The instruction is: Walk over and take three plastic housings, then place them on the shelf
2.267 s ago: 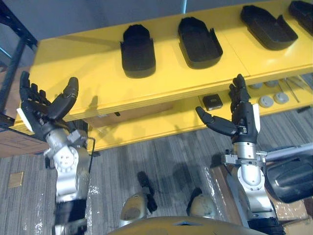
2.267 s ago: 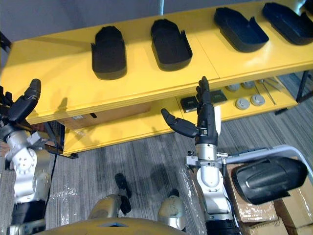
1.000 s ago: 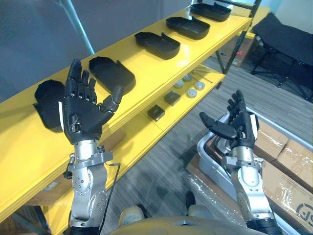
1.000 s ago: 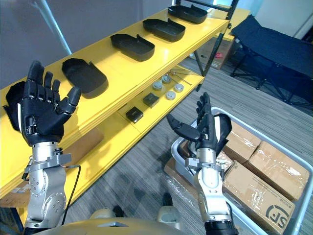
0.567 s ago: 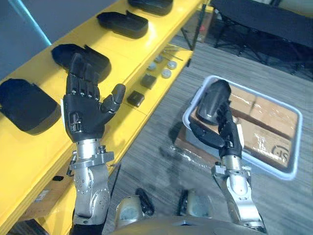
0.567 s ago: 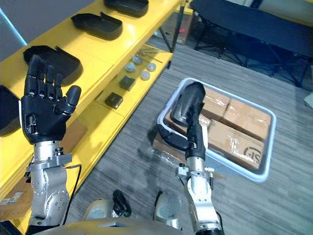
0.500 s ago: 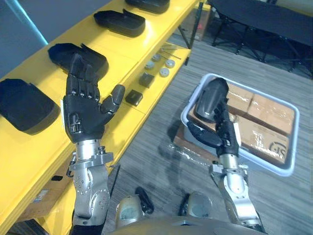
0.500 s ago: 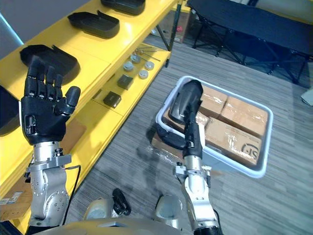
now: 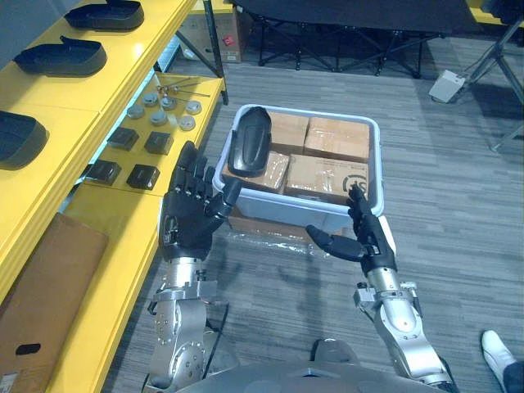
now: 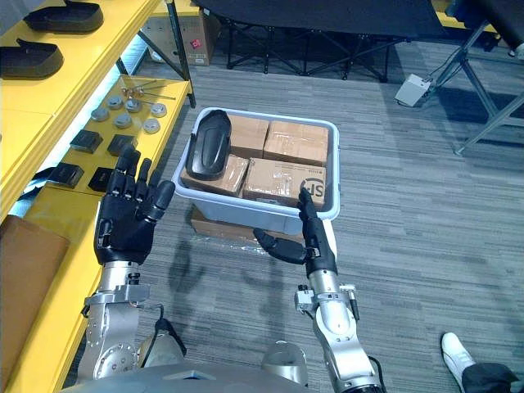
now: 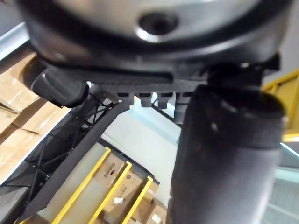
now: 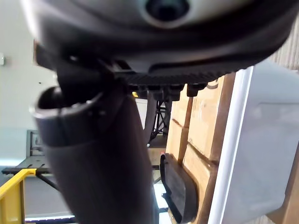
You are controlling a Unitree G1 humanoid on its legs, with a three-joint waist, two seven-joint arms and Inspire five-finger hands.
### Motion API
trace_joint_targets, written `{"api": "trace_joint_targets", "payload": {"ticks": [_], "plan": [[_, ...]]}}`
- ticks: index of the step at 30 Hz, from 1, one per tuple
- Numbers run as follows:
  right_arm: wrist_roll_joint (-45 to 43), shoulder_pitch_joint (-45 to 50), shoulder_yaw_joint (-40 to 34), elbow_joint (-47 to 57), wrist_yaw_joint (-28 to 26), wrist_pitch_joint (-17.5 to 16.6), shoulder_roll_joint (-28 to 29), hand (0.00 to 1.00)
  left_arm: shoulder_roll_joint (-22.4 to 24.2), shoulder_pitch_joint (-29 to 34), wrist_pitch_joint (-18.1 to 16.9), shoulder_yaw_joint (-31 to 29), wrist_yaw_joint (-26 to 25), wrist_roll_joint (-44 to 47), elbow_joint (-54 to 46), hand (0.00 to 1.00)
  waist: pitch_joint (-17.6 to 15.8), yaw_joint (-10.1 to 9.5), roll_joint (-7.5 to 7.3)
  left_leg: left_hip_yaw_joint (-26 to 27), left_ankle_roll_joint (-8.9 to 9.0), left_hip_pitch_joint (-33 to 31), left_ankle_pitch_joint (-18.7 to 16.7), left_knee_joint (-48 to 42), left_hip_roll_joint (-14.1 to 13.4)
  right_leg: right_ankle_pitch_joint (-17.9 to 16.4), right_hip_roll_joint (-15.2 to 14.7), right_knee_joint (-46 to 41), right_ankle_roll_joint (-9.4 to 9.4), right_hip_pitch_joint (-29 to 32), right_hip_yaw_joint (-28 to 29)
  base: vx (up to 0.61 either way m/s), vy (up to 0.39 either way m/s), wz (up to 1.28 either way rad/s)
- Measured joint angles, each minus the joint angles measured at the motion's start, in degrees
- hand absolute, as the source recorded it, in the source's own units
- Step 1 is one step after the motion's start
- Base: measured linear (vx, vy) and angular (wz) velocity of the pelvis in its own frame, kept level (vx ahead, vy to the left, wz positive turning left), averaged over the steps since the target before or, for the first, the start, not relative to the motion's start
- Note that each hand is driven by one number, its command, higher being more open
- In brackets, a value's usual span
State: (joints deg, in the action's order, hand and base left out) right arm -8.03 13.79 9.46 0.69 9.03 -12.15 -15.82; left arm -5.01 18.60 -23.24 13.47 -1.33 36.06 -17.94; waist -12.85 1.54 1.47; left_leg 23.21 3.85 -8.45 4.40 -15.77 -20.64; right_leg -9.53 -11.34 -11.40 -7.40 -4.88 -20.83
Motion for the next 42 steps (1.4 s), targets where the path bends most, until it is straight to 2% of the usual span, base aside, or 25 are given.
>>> {"api": "trace_joint_targets", "payload": {"ticks": [1,2,3,5,9,11,15,19,21,25,27,30,31,32,34,38,40,42], "plan": [[-0.36,-0.15,-0.06,-0.02,0.03,0.34,-0.27,1.00,0.00,-0.03,0.00,0.33,0.02,-0.07,0.00,1.00,0.16,-0.12,0.22,-1.17,0.59,0.11,-1.20,0.59,1.05,0.35,-0.31,0.29,-0.28,0.14,-0.05,0.01,0.119,0.00],[-0.44,-0.82,-0.50,-0.60,0.36,0.61,-0.19,1.00,-0.02,-0.20,0.02,0.77,0.15,-0.05,0.00,1.00,0.73,-0.28,1.14,-3.15,0.87,0.57,-2.77,2.85,2.92,0.94,-1.02,0.55,-1.15,0.76,-0.33,0.01,0.124,0.08],[-0.74,-1.51,-0.77,-1.46,0.78,0.68,-0.07,1.00,-0.13,-0.28,0.08,0.76,0.37,0.05,0.07,1.00,0.70,-0.42,0.89,-3.24,1.40,0.79,-2.70,3.63,3.83,1.19,-1.72,0.73,-1.57,1.01,-0.37,-0.01,0.211,0.12],[-1.91,-4.05,-0.93,-6.18,3.08,0.70,1.96,1.00,-0.58,-0.23,1.78,0.52,1.72,0.39,0.62,1.00,1.42,-1.97,-0.18,-2.84,2.05,0.98,-2.86,5.26,6.94,3.83,-4.04,3.87,-3.08,0.42,-0.80,-0.01,0.193,0.06],[-5.02,-9.83,-1.52,-13.10,6.58,0.67,3.14,1.00,-1.79,-0.30,5.15,-0.22,4.82,-0.14,2.59,1.00,1.67,-3.87,-0.74,-2.57,1.47,0.89,-2.95,6.01,10.51,7.47,-7.08,5.51,-3.67,0.55,-2.82,0.00,0.201,0.02],[-6.64,-14.12,-4.73,-18.08,7.05,0.66,3.13,1.00,-2.87,-0.75,7.15,-0.11,5.68,-1.45,3.51,1.00,1.61,-4.64,-0.90,-3.03,0.62,-0.49,-3.49,5.44,12.17,8.68,-8.67,5.64,-4.06,1.27,-4.15,-0.03,0.138,0.09],[-11.01,-26.77,-10.19,-30.00,8.07,1.28,1.15,1.00,-3.71,-3.24,8.89,-0.03,6.06,-5.40,6.92,1.00,0.77,-5.92,-1.20,-6.06,0.15,-6.55,-5.11,0.07,12.28,9.92,-8.92,6.78,-4.64,4.01,-4.87,-0.07,0.099,0.06],[-16.19,-43.85,-13.28,-43.40,8.80,1.74,-6.33,1.00,-4.38,-7.43,10.17,1.23,7.76,-5.11,12.59,1.00,-5.06,-8.02,-0.01,-9.63,0.43,-9.48,-5.67,-2.11,12.64,11.48,-8.55,7.63,-4.73,4.46,-6.26,-0.13,0.054,0.12],[-20.05,-53.26,-13.26,-49.74,8.87,1.71,-12.18,1.00,-4.66,-7.85,10.17,3.21,8.71,-5.10,15.17,1.00,-8.06,-9.54,0.99,-12.37,0.20,-12.22,-4.96,-2.02,13.71,12.91,-8.31,8.66,-4.57,6.02,-7.40,-0.13,0.055,0.17],[-24.35,-61.73,-10.86,-57.53,8.87,1.80,-16.52,1.00,-4.97,-7.97,9.81,5.68,8.99,-5.09,19.90,1.00,-9.10,-11.23,1.54,-13.40,-1.15,-14.98,-3.86,-2.42,14.09,13.38,-8.28,8.71,-4.55,7.66,-8.49,-0.04,0.026,0.15],[-24.41,-66.28,-8.71,-61.81,8.94,1.86,-19.04,1.00,-4.96,-9.50,9.55,7.67,9.03,-4.79,23.64,1.00,-10.38,-12.68,2.42,-14.71,-1.46,-16.37,-3.69,-3.57,14.20,13.87,-8.17,8.68,-4.42,8.03,-9.30,-0.01,0.025,0.11],[-24.36,-70.88,-7.05,-65.23,9.10,2.03,-20.36,1.00,-4.93,-11.02,8.91,8.97,9.20,-4.10,25.58,1.00,-11.72,-13.51,3.47,-15.31,-1.72,-17.42,-3.86,-4.24,14.36,14.03,-8.22,8.42,-4.29,8.45,-10.33,-0.04,0.036,0.09],[-24.36,-72.80,-6.42,-66.68,9.02,2.82,-21.14,1.00,-4.84,-11.81,7.83,9.55,9.42,-2.82,26.73,1.00,-12.09,-14.28,3.91,-15.46,-1.77,-18.42,-3.90,-4.70,14.24,14.03,-8.17,8.23,-4.28,9.21,-10.47,-0.08,0.054,-0.02],[-24.03,-75.75,-5.54,-68.79,9.05,4.01,-22.73,1.00,-4.32,-12.75,6.64,10.49,9.38,-1.97,27.92,1.00,-13.06,-15.35,4.96,-15.66,-1.86,-19.55,-3.96,-5.21,14.07,14.01,-8.20,7.29,-4.25,10.10,-10.54,-0.09,0.063,0.03],[-23.67,-78.30,-4.04,-70.28,9.53,5.82,-24.17,1.00,-4.14,-13.82,5.60,11.45,9.24,0.00,30.11,1.00,-14.08,-16.37,6.10,-15.98,-2.10,-21.11,-4.04,-6.08,14.06,13.90,-8.44,6.25,-4.15,11.58,-10.67,-0.10,0.075,0.02],[-21.03,-81.24,-1.50,-70.90,12.26,8.67,-25.98,1.00,-3.84,-14.55,5.25,12.65,8.84,0.37,32.86,1.00,-15.31,-17.27,7.23,-16.49,-2.44,-22.67,-3.80,-6.67,14.11,13.69,-8.73,5.24,-3.94,12.75,-11.57,-0.07,0.044,0.05],[-19.22,-83.32,0.33,-71.44,14.05,11.32,-26.77,1.00,-3.80,-14.60,4.84,13.84,8.69,1.34,34.53,1.00,-15.36,-17.87,7.33,-16.60,-2.57,-23.46,-3.68,-6.80,14.09,13.34,-9.06,4.14,-3.64,13.79,-11.86,-0.08,0.043,0.03],[-19.03,-84.90,1.66,-71.91,15.95,14.26,-27.97,1.00,-3.58,-14.59,4.69,15.18,8.25,2.08,35.06,1.00,-15.69,-18.47,8.07,-16.68,-2.65,-23.45,-3.64,-6.86,14.22,12.91,-9.64,3.37,-3.82,14.02,-12.13,-0.07,0.027,0.08]]}}
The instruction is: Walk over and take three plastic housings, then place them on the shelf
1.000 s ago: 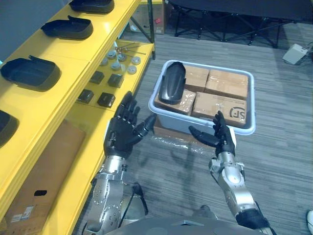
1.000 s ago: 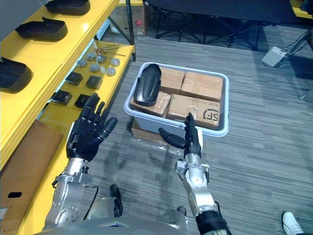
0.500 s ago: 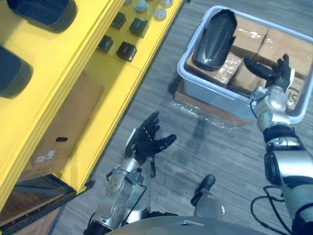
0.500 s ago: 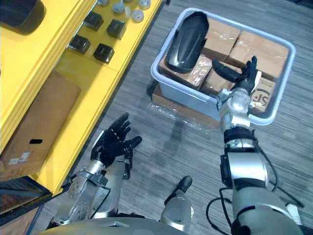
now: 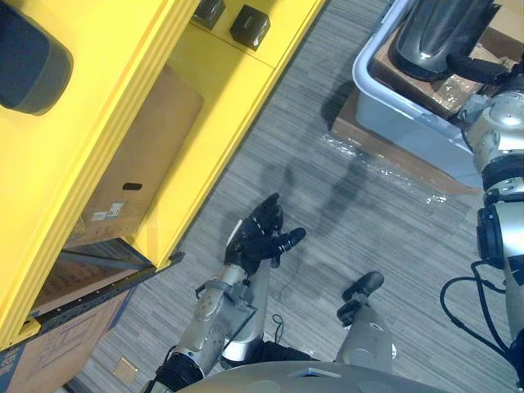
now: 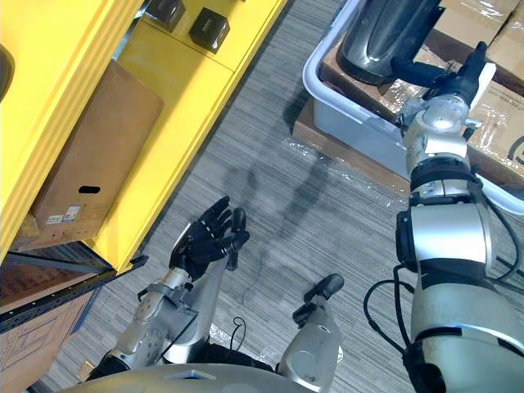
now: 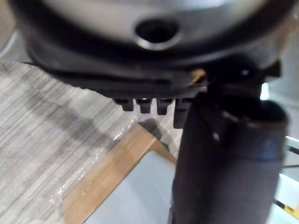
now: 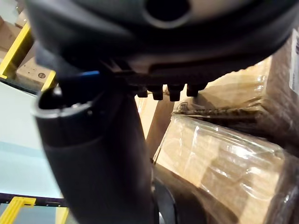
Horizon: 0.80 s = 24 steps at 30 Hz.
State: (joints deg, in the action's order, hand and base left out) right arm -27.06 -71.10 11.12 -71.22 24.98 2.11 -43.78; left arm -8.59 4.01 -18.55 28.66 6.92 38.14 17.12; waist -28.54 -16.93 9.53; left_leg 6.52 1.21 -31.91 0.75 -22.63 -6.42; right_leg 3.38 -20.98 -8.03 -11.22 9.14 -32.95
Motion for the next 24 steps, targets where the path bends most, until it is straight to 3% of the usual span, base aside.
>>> {"api": "trace_joint_targets", "payload": {"ticks": [2,3,10,16,19,24], "plan": [[2.01,-1.11,1.48,-0.02,2.02,2.57,-1.04,1.00,0.75,0.03,-0.31,0.81,-0.58,0.08,0.13,1.00,-0.24,-0.82,0.65,-0.29,-0.13,-0.62,0.10,-0.01,0.23,-0.60,-0.47,-1.34,0.22,0.97,-0.45,-0.08,0.032,0.08],[2.15,-1.57,2.15,-0.01,2.45,3.29,-1.18,0.00,0.99,-0.02,-0.36,0.79,-0.78,0.23,0.31,1.00,-0.24,-0.93,0.68,-0.39,-0.16,-1.00,0.13,-0.01,0.28,-0.86,-0.67,-1.99,0.26,1.52,-0.56,-0.05,0.024,0.09],[9.09,-3.06,5.43,-1.14,2.42,13.43,-5.68,0.00,0.81,0.05,-0.97,0.73,-1.84,0.53,0.43,1.00,-0.28,-1.96,0.85,-1.86,-0.43,-1.95,0.60,-0.05,1.22,-2.14,-1.63,-4.12,0.47,1.70,-2.47,-0.03,0.016,0.14],[17.92,-4.95,6.48,-4.19,-3.97,25.54,-8.42,0.00,0.05,1.22,-1.46,-0.42,-2.30,0.54,0.37,1.00,-0.28,-1.89,0.85,-2.81,-0.33,-1.94,0.69,-0.20,1.28,-3.40,-1.92,-6.26,1.64,1.55,-3.87,-0.01,-0.013,0.08],[21.49,-6.55,7.63,-4.68,-7.12,29.55,-8.34,0.00,-0.40,2.21,-1.42,-1.54,-2.31,0.54,-0.31,1.00,-0.33,-1.81,0.76,-2.63,-0.32,-1.71,0.70,-0.33,0.88,-3.44,-1.93,-7.02,1.71,1.37,-4.17,-0.01,-0.016,-0.03],[25.76,-6.77,7.72,-6.76,-11.22,32.90,-8.14,0.00,-1.15,5.58,-1.36,-3.86,-2.32,0.44,-4.35,1.00,-0.51,-1.86,0.47,-2.58,-0.23,-0.41,0.77,-0.14,0.67,-4.09,-2.05,-8.04,2.73,0.43,-4.48,-0.02,-0.013,0.02]]}}
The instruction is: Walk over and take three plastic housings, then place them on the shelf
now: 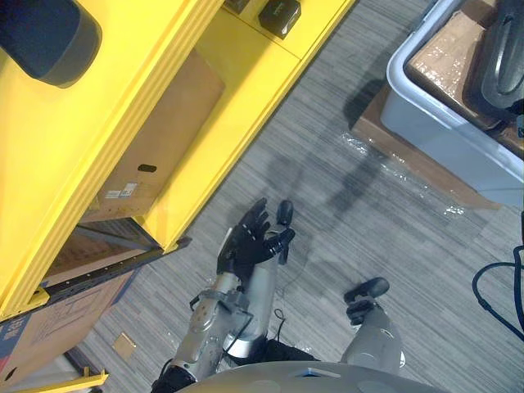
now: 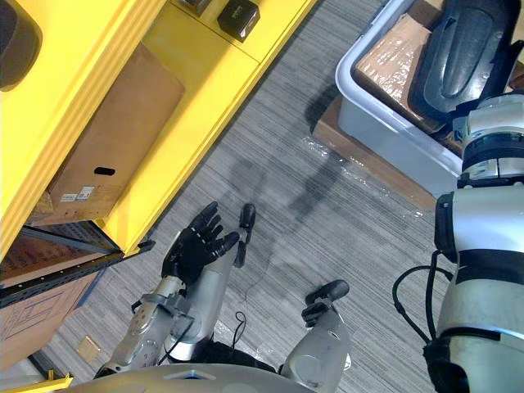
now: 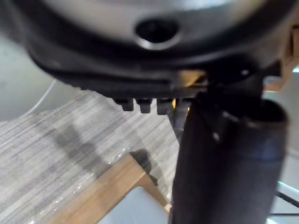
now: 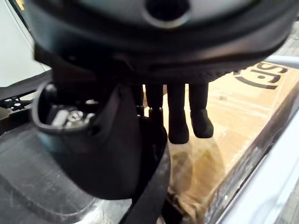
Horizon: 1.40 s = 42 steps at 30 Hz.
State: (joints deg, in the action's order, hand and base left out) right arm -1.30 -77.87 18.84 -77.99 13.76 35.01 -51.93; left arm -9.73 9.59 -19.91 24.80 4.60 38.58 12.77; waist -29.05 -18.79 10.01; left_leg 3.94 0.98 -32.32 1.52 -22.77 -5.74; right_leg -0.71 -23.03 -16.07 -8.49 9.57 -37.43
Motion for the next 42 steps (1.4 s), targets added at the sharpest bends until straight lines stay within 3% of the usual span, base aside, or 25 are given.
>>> {"api": "trace_joint_targets", "payload": {"ticks": [4,9,15,18,22,25,30,35,42], "plan": [[2.20,0.12,-0.32,-3.76,-2.46,3.60,-0.12,0.00,-1.55,2.21,0.06,-2.79,-0.27,-0.01,-2.67,1.00,-0.59,0.65,-1.27,0.41,0.15,1.77,0.62,1.09,-0.07,-0.41,0.01,-0.10,-0.10,-1.21,-0.07,-0.05,-0.024,-0.01],[2.28,0.73,-3.30,-4.88,-2.38,2.87,-0.15,0.00,-2.70,3.42,0.13,-5.75,-0.28,-0.06,-5.48,1.00,-1.57,2.13,-3.16,0.98,0.44,3.63,1.47,2.35,-0.83,-0.35,0.45,-0.09,-0.19,-2.06,0.20,-0.05,-0.034,-0.07],[2.11,3.64,-6.14,-4.05,2.60,-5.68,-0.08,0.00,-4.43,3.69,0.99,-7.27,3.66,0.57,-10.26,1.00,-1.88,3.25,-6.55,1.99,1.33,8.03,3.37,6.47,-1.73,-0.44,1.48,0.49,0.01,-3.74,1.39,-0.05,-0.046,-0.09],[3.24,6.82,-6.86,0.16,5.21,-10.08,-0.06,0.00,-5.26,2.21,6.01,-7.35,6.72,4.55,-12.42,1.00,-1.82,3.80,-7.78,2.56,1.90,11.37,4.64,9.47,-1.94,-0.44,2.28,1.40,0.06,-5.59,1.77,-0.03,-0.041,-0.08],[5.73,8.11,-6.87,4.87,7.70,-14.58,1.16,0.00,-7.28,-4.79,15.79,-6.46,9.73,10.58,-12.62,1.00,-1.79,5.28,-9.94,3.21,2.91,14.59,7.86,15.23,-3.05,-0.50,4.04,2.46,0.51,-5.92,2.64,-0.06,-0.073,-0.11],[8.08,8.77,-6.89,7.90,10.53,-17.09,4.45,0.00,-8.20,-12.88,19.21,-4.75,9.66,10.93,-10.11,1.00,-1.55,6.76,-11.67,4.01,3.51,16.38,10.30,19.43,-4.07,-0.06,5.51,3.39,1.05,-5.44,3.36,-0.05,-0.067,-0.17],[11.47,10.40,-6.88,13.41,12.00,-19.02,9.28,0.00,-8.36,-24.74,20.25,-5.83,7.25,13.60,-3.25,1.00,-1.44,8.53,-12.63,5.87,3.90,18.46,12.59,23.53,-5.08,0.51,6.78,4.23,1.26,-4.47,5.06,-0.04,-0.052,-0.21],[16.28,14.64,-6.85,21.94,13.33,-23.14,12.26,0.00,-8.27,-36.86,22.73,-7.75,4.32,24.94,1.76,1.00,-1.38,9.93,-13.00,8.55,3.96,19.89,13.15,25.37,-5.28,1.34,7.14,5.22,1.25,-3.39,7.54,0.00,-0.034,-0.22],[23.04,19.98,-7.10,35.24,17.47,-30.68,16.06,0.00,-7.82,-43.69,25.12,-7.89,0.36,40.61,5.52,1.00,-1.35,13.28,-13.35,11.64,3.99,23.64,13.21,26.90,-5.49,1.50,7.32,5.47,1.20,-4.35,10.03,0.02,-0.036,-0.19]]}}
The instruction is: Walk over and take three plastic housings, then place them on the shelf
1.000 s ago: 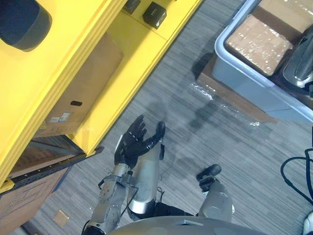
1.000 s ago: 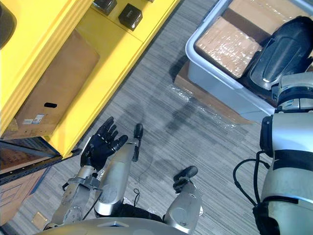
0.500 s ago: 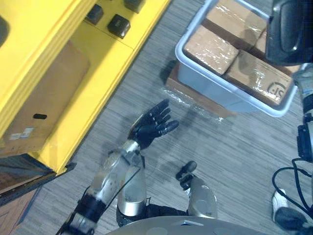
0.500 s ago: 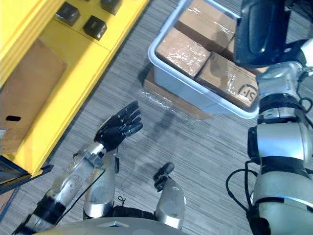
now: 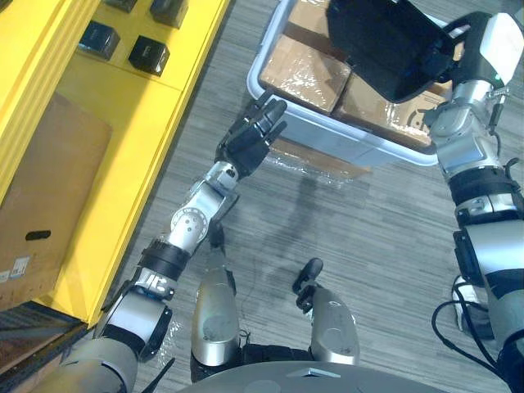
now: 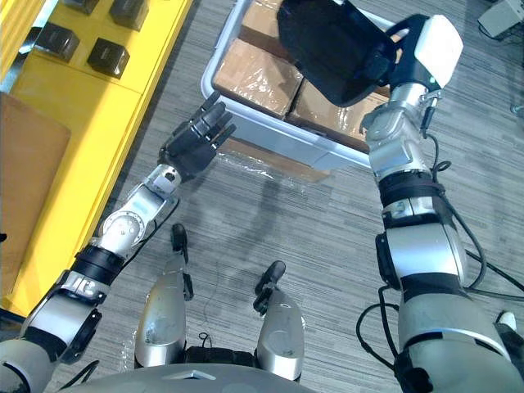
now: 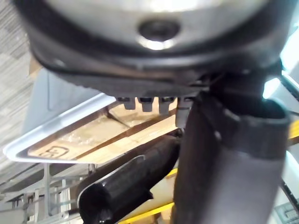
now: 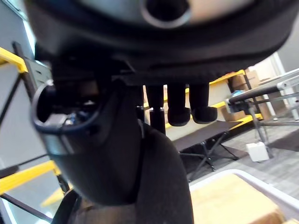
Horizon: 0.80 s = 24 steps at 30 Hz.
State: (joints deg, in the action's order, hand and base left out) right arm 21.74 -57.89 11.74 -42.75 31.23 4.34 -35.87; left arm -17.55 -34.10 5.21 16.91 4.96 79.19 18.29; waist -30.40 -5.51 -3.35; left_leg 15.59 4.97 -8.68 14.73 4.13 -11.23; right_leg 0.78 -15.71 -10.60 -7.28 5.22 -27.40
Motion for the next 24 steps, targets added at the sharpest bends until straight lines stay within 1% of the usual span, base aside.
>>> {"api": "trace_joint_targets", "payload": {"ticks": [2,4,5,6,7,8,11,12,15,17,19,21,22,24], "plan": [[0.57,2.89,-0.02,5.46,1.10,-1.62,0.93,0.00,1.00,-0.14,-0.18,0.01,-1.48,1.63,1.01,1.00,0.47,0.64,-0.62,0.97,0.21,1.46,-0.18,0.32,-0.15,0.00,0.36,0.83,-0.01,-0.89,0.84,0.02,-0.046,-0.25],[1.65,6.46,-1.22,12.14,1.64,-2.65,3.33,0.00,1.73,-0.35,-0.47,0.04,-3.06,1.87,2.77,1.00,1.09,1.61,-1.79,1.50,0.50,2.67,-0.41,0.54,-0.65,0.00,0.97,1.39,-0.01,-1.84,1.13,0.03,-0.063,-0.17],[2.95,10.51,-2.07,17.03,1.86,-3.86,6.11,0.00,3.39,-0.29,-1.00,0.29,-5.23,1.78,5.46,1.00,2.58,2.61,-3.06,1.88,1.00,3.25,-0.99,0.56,-0.85,-0.03,1.25,1.92,-0.02,-2.23,1.38,0.03,-0.053,-0.17],[3.96,12.44,-2.08,18.86,1.87,-4.18,7.61,0.00,4.08,-0.37,-1.36,0.29,-6.44,1.68,6.98,1.00,3.43,2.84,-3.83,2.19,1.18,3.31,-1.21,0.57,-0.93,-0.02,1.40,2.25,-0.03,-2.15,1.81,0.04,-0.040,-0.18],[4.99,13.86,-2.09,20.01,1.86,-4.75,8.70,0.00,4.92,-0.39,-1.41,0.33,-7.24,1.28,7.75,1.00,3.77,2.92,-4.29,2.40,1.25,3.42,-1.30,0.57,-0.98,0.08,1.53,2.57,-0.13,-2.19,2.25,0.04,-0.019,-0.12],[5.00,14.49,-2.09,20.54,1.86,-4.95,9.07,0.00,5.45,-0.42,-1.41,0.34,-7.58,1.15,8.05,1.00,3.84,2.91,-4.41,2.48,1.25,3.42,-1.29,0.57,-0.99,0.17,1.55,2.67,-0.16,-2.19,2.32,0.03,-0.019,-0.07],[5.23,15.71,-2.06,20.60,1.59,-5.16,11.22,0.00,6.39,-0.43,-1.44,0.39,-9.65,0.97,9.14,1.00,3.85,2.79,-4.42,2.99,1.21,3.97,-1.24,0.53,-0.96,0.31,1.55,2.81,-0.16,-2.45,2.61,0.03,-0.020,-0.06],[6.57,16.37,-2.06,20.67,1.22,-5.20,11.87,0.00,6.52,-0.42,-1.54,0.44,-10.75,0.49,9.43,1.00,3.86,2.70,-4.40,3.14,1.21,4.39,-1.24,0.53,-0.94,0.31,1.55,2.93,-0.16,-2.86,2.63,0.02,-0.020,-0.04],[7.31,17.39,-2.02,21.18,0.00,-5.83,12.41,0.00,6.75,-0.42,-1.95,0.44,-11.07,-0.63,9.74,1.00,3.91,2.80,-4.30,3.19,1.21,4.94,-1.24,0.53,-0.86,0.49,1.58,3.64,-0.33,-3.77,2.62,0.00,0.000,0.00],[7.33,18.64,-2.02,22.55,-1.08,-6.12,12.42,0.00,7.91,-0.42,-3.08,0.40,-11.02,-0.60,10.68,1.00,4.21,2.85,-3.86,3.11,1.19,5.11,-1.27,0.54,-0.74,0.59,1.56,3.93,-0.43,-4.13,2.58,0.00,0.000,0.00],[7.90,20.48,-1.71,24.61,-2.05,-6.57,12.95,0.00,9.03,-0.34,-4.49,0.52,-10.93,0.06,11.57,1.00,4.86,2.85,-2.90,3.08,1.16,5.12,-1.46,0.55,-0.71,0.65,1.57,4.10,-0.52,-4.20,2.59,0.00,0.000,0.00],[8.80,21.60,-0.82,25.17,-2.31,-7.58,13.84,0.00,9.92,-0.27,-6.51,0.61,-10.82,2.59,11.64,1.00,5.35,2.93,-2.02,3.09,1.13,5.13,-1.48,0.55,-0.61,1.01,1.57,4.51,-0.61,-4.33,2.59,-0.01,0.001,-0.02],[8.86,22.49,0.44,25.17,-2.77,-8.18,14.36,0.00,10.63,-0.28,-8.18,0.55,-10.38,4.76,11.63,1.00,5.84,2.95,-1.40,3.13,1.10,5.13,-1.50,0.55,-0.48,1.33,1.56,4.88,-0.63,-4.39,2.60,0.00,0.000,0.00],[8.96,23.74,1.32,25.16,-3.28,-8.85,14.94,0.00,11.23,-0.28,-9.84,0.52,-9.77,6.34,11.63,1.00,6.24,2.93,-0.93,3.10,1.09,5.17,-1.50,0.55,-0.42,1.46,1.54,5.05,-0.65,-4.55,2.58,0.00,0.000,0.00]]}}
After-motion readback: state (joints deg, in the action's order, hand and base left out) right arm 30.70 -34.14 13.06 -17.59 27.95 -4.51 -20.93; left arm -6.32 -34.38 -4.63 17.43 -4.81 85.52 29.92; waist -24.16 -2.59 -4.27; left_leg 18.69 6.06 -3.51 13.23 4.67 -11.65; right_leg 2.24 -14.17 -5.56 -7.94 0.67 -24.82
